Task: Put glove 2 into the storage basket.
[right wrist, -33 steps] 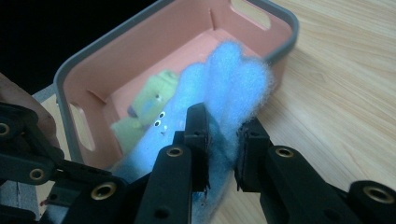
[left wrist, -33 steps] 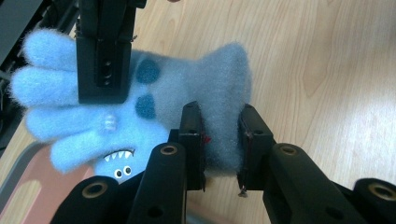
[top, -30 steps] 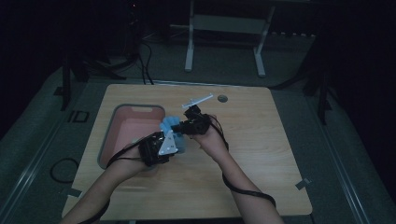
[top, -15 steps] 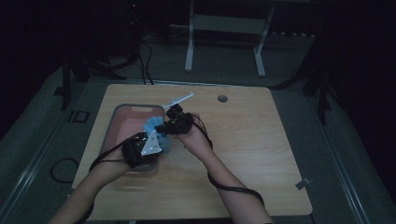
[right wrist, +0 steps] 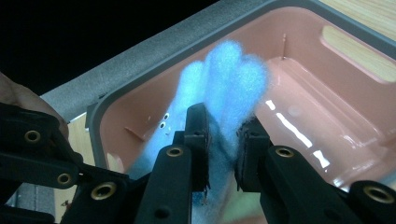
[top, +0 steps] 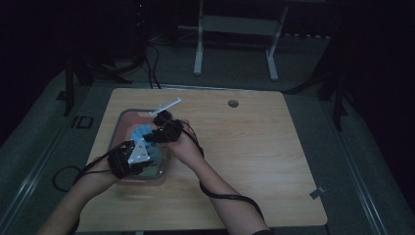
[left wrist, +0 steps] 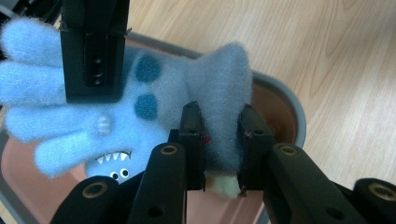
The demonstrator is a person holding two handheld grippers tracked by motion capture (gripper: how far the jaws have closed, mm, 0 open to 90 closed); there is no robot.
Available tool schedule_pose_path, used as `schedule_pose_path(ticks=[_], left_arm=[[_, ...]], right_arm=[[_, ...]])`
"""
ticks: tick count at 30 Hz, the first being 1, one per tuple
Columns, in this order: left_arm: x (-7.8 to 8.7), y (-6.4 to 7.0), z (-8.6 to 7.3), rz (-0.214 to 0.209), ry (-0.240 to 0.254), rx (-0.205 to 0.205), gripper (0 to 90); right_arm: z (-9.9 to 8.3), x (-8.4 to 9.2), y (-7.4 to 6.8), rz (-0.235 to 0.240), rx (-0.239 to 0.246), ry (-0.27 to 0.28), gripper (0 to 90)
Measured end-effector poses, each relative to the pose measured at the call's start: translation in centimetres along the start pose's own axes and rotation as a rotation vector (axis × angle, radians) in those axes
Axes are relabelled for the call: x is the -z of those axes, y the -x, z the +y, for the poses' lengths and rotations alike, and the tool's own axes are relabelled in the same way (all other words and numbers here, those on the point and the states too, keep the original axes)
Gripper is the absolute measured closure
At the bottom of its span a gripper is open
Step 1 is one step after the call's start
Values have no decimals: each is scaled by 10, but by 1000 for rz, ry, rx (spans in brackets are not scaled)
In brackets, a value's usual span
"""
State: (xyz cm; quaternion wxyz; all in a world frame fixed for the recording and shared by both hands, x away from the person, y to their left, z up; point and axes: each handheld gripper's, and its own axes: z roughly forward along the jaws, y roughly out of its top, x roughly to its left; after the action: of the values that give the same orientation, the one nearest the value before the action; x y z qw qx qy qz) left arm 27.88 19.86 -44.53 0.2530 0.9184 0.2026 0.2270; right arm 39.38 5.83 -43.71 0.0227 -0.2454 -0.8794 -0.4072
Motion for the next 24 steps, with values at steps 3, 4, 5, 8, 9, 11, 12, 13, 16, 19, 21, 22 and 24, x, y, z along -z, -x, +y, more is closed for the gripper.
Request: schedule_pose_path(ticks=[3,4,5,8,9,11,12,13,16,19,21,22,24], left_arm=[[-3,0,-4,-7,-3,11,756],[-6,-1,-5,-17,-8,19,756],[-8,-1,-6,-20,-11,21,756],[-18,0,-11,-43,-28,28,756],[-21,0,-12,-49,-36,32,756],[-27,1,-15,-59,-50,31,755],[-29,0,-16,-62,-53,31,755],[-31,0,-17,-67,-58,36,755],[-37,-1,-19,-74,-81,27,754],[-41,-2,-20,-79,-103,16,752],[-43,-2,-21,-82,-104,21,751],[-44,-3,-21,-83,-105,25,749],[-46,-4,-22,-89,-105,35,746]], right_arm=[[-1,-6,0,-1,-3,-8,780],[-2,-8,1,-3,-9,-14,780],[-4,-11,3,-1,-13,-21,779],[-9,-19,6,1,-29,-33,780],[-11,-23,6,-5,-27,-43,780],[-15,-29,8,-8,-29,-59,780],[-18,-33,10,-10,-33,-67,779],[-19,-35,11,-14,-35,-71,779],[-21,-41,13,-26,-34,-90,776],[-22,-46,14,-32,-30,-108,770],[-22,-46,13,-34,-28,-109,760],[-22,-46,13,-33,-28,-112,749],[-22,-46,14,-40,-28,-121,696]])
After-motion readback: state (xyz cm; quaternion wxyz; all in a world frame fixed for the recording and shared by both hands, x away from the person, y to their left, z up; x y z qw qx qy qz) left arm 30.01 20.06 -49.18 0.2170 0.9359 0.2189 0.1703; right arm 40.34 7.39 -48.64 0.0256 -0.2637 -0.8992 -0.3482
